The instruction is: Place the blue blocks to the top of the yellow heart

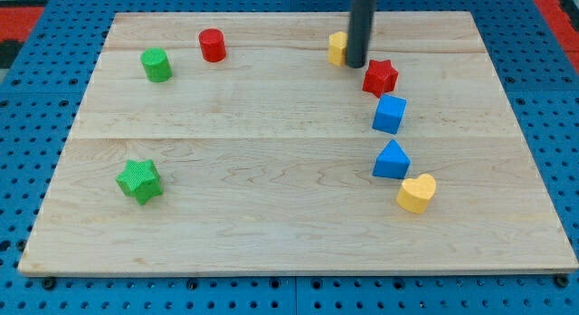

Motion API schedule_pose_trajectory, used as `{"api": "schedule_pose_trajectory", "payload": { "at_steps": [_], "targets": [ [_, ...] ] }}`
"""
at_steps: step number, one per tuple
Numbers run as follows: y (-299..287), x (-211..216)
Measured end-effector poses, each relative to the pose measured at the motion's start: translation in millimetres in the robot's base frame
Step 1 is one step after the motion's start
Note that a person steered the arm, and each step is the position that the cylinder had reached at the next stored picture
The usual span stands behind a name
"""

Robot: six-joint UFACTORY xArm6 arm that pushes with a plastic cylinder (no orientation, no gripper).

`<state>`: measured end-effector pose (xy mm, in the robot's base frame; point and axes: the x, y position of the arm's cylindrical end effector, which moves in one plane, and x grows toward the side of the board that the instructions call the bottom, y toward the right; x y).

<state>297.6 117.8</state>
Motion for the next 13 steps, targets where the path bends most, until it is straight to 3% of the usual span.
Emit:
{"api": "schedule_pose_trajectory", "payload": {
  "at_steps": [1, 2, 3, 4, 6, 7, 8, 9, 11, 13],
  "targets": [
    [53, 15],
    [68, 78],
    [94, 93],
    [85, 93],
    [-13, 131],
    [-34, 131],
    [-20, 195],
    [9, 209],
    [-30, 209],
    [-39, 151]
  ]
}}
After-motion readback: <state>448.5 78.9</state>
